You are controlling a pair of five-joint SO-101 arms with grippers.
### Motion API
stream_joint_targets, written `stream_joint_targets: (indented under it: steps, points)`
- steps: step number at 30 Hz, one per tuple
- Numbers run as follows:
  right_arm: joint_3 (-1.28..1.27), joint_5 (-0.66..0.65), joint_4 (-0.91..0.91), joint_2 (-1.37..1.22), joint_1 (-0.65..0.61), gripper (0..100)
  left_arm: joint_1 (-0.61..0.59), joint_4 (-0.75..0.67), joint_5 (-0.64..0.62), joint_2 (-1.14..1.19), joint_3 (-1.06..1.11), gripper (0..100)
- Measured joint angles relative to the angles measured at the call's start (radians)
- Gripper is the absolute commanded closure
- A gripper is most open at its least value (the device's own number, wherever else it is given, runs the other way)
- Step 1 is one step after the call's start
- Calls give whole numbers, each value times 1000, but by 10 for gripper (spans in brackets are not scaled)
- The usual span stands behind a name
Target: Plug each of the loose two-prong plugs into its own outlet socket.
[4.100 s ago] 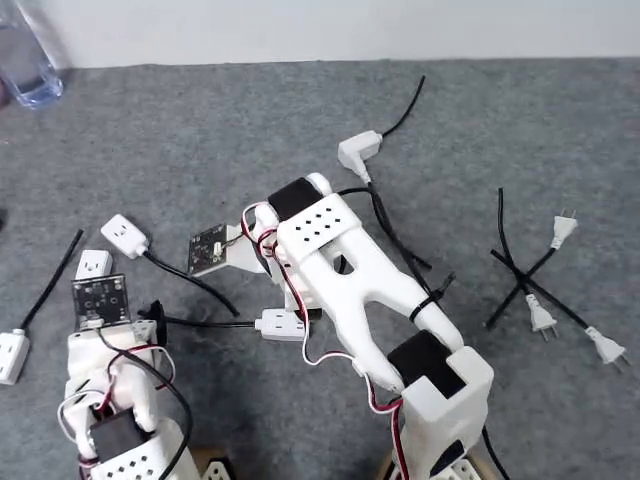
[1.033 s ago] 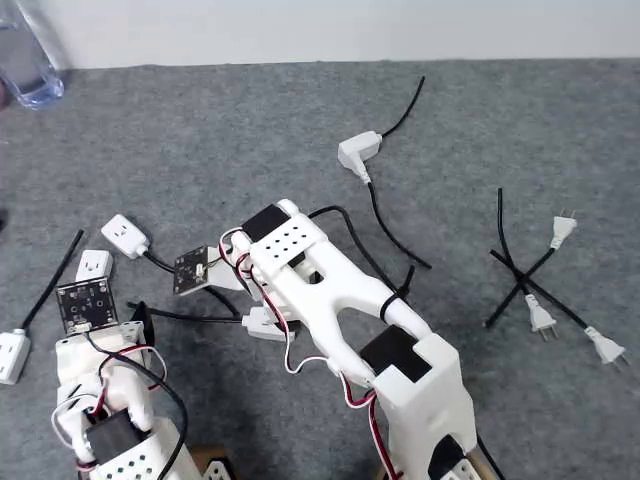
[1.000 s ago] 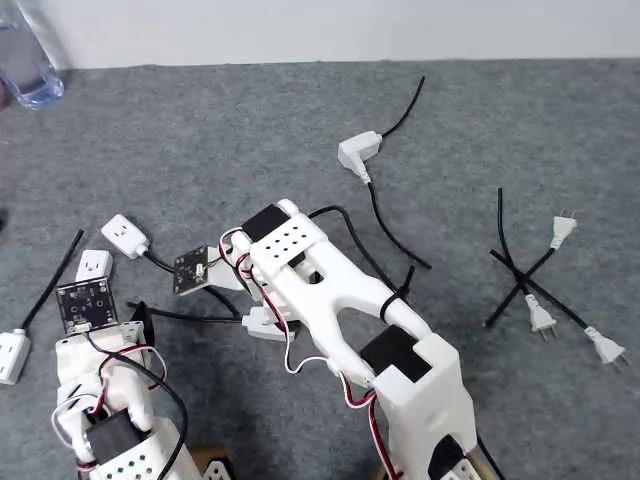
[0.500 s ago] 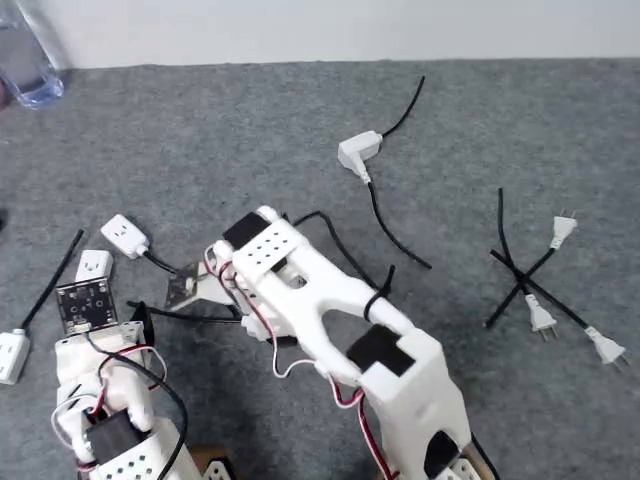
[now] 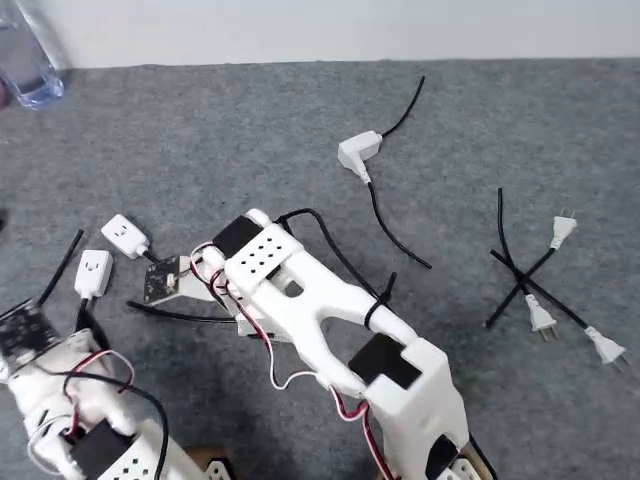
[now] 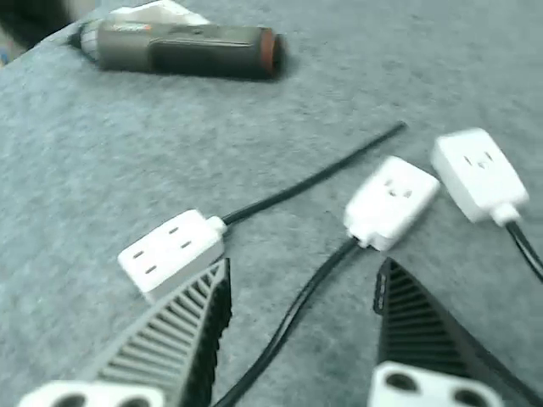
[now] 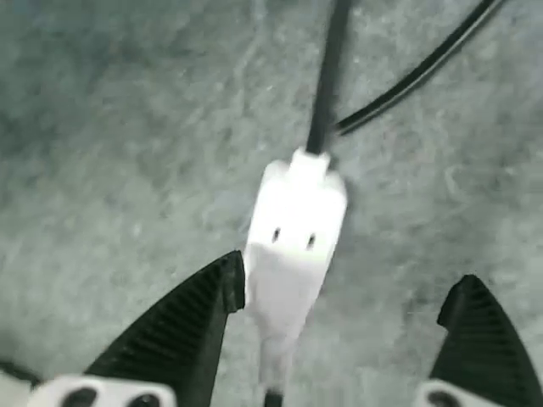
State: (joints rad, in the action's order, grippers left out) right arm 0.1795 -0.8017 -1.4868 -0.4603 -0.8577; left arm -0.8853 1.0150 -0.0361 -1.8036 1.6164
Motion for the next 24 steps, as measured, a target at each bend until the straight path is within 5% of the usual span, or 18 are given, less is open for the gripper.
stream_joint_targets:
  steps: [12,19,24]
  points:
    - [6,21,74,-170,-3,663,-84,-43,-31,0,0,739]
    - [26,23,89,-172,6,991,-84,-44,-31,0,0,739]
    - [37,23,97,-172,9,995,-72,-44,-31,0,0,739]
